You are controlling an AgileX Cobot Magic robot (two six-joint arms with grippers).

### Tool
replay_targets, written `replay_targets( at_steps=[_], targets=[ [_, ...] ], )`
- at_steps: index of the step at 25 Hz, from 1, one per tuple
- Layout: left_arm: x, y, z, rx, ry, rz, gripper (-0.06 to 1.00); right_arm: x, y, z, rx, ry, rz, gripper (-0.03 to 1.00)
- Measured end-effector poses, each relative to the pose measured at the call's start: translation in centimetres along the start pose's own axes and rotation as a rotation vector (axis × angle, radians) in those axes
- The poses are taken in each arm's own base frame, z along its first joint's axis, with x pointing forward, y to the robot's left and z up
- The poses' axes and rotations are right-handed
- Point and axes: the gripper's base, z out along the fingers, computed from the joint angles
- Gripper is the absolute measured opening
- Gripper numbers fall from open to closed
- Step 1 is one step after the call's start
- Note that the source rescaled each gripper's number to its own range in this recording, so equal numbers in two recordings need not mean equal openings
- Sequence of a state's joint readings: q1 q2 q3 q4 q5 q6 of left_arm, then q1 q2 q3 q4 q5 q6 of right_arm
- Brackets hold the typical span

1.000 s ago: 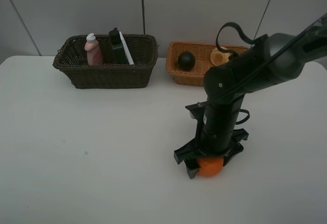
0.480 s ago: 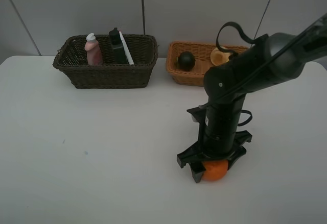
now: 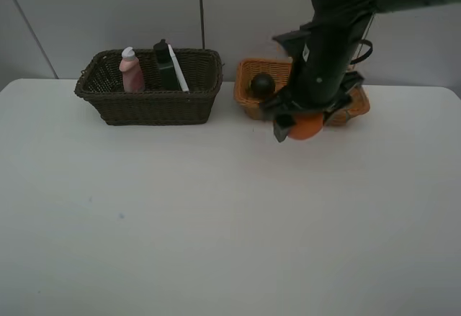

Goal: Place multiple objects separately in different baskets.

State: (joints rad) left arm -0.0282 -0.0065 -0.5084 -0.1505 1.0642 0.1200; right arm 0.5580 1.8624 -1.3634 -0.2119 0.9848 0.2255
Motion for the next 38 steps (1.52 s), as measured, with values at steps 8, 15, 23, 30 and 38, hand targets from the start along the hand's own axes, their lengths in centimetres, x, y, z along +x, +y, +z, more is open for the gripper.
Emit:
replay_targets(
  at_steps=[8, 15, 23, 30, 38],
  targets=[
    [0.0, 0.0, 0.0, 0.000, 0.000, 0.000, 1.00, -8.4, -8.8, 3.5, -0.076, -0.110, 0.200, 0.53],
    [0.0, 0.0, 0.0, 0.000, 0.000, 0.000, 1.00, -10.2, -10.2, 5.9, -0.105, -0.108, 0.243, 0.80],
    [0.0, 0.0, 0.0, 0.000, 0.000, 0.000, 1.00, -9.8, -10.7, 5.4, -0.113, -0.067, 0.267, 0.96],
    [0.0, 0.0, 0.0, 0.000, 0.000, 0.000, 1.00, -6.8, -18.9, 1.9, -0.070, -0.043, 0.440, 0.96],
    [0.0, 0.0, 0.0, 0.000, 0.000, 0.000, 1.00, -1.4, -24.1, -2.4, -0.019, -0.027, 0.582, 0.96]
  ],
)
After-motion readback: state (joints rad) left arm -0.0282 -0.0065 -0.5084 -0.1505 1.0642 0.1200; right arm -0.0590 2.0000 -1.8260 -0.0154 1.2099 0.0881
